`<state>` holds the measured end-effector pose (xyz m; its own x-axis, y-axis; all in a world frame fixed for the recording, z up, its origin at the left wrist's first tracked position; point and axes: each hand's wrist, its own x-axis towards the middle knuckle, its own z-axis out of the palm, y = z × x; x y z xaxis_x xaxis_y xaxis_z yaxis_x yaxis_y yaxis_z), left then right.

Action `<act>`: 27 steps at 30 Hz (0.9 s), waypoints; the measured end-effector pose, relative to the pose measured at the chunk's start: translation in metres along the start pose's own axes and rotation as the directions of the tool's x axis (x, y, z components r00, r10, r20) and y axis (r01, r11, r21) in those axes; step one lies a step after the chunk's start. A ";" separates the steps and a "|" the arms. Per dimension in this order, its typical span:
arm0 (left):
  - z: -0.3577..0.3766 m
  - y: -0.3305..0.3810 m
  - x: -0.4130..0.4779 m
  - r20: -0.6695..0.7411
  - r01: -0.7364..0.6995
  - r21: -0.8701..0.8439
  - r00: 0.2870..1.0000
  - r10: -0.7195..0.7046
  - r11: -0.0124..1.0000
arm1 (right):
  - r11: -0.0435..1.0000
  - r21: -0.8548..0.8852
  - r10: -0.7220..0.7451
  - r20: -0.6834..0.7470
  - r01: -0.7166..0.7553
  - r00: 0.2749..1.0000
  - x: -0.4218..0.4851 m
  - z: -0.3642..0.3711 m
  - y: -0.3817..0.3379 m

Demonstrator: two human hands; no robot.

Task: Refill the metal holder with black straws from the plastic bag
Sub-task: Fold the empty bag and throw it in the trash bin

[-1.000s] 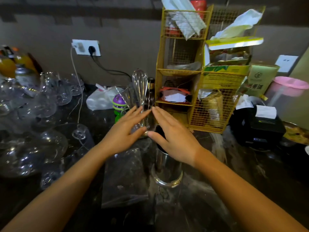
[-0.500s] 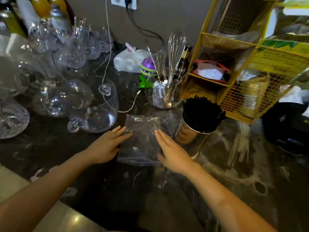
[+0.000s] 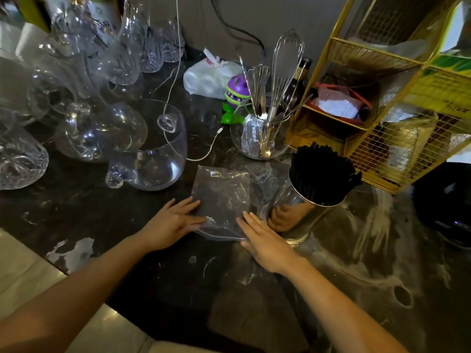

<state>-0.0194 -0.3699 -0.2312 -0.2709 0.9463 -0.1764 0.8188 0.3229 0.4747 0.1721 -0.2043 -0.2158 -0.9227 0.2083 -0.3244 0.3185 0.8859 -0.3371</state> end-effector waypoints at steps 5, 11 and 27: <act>-0.008 0.006 -0.004 -0.034 0.042 -0.284 0.998 -0.054 0.958 | 0.958 0.288 0.031 -0.109 0.002 0.994 0.002 -0.001 -0.002; -0.014 0.019 -0.013 -0.066 0.113 -0.543 0.982 -0.176 0.832 | 0.785 0.619 0.182 -0.237 0.004 0.954 -0.002 -0.001 -0.012; -0.001 0.023 0.011 -0.232 0.428 -0.331 0.827 -0.512 0.841 | 0.800 0.505 0.499 -0.261 -0.324 0.826 0.039 0.000 -0.028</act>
<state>-0.0041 -0.3520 -0.2208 -0.7610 0.6206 -0.1890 0.4048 0.6819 0.6092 0.1269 -0.2213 -0.2192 -0.6601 0.7225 -0.2056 0.6631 0.4318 -0.6114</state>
